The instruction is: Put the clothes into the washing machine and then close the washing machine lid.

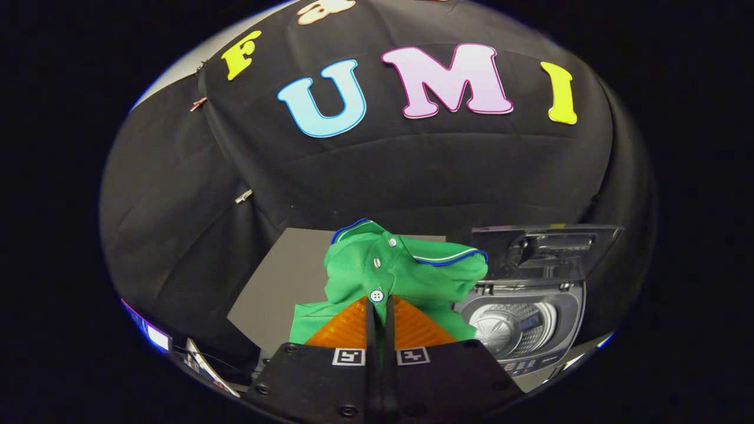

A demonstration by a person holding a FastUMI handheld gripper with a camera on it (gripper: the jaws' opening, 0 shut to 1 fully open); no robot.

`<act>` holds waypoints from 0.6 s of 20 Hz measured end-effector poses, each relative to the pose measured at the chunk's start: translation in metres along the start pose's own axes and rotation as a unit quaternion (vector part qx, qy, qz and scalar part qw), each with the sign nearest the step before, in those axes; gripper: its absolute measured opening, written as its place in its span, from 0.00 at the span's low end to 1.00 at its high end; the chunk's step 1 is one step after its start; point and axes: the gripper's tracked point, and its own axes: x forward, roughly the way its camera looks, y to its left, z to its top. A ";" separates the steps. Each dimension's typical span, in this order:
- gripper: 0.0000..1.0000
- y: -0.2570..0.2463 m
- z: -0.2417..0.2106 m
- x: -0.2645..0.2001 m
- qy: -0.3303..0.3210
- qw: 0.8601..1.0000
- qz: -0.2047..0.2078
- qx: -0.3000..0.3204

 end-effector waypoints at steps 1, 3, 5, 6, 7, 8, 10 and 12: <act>0.05 -0.008 0.004 -0.007 -0.008 1.000 0.004 -0.002; 0.05 -0.024 0.011 -0.020 -0.023 1.000 0.012 -0.001; 0.05 -0.045 0.012 -0.031 -0.027 1.000 0.014 -0.002; 0.05 -0.056 0.014 -0.036 -0.032 0.999 0.013 -0.001; 0.05 -0.068 0.019 -0.041 -0.039 0.999 0.012 0.000; 0.05 -0.079 0.022 -0.046 -0.047 0.999 0.011 0.001; 0.05 -0.099 0.024 -0.056 -0.053 0.998 0.014 -0.002; 0.05 -0.122 0.030 -0.065 -0.064 0.998 0.012 -0.005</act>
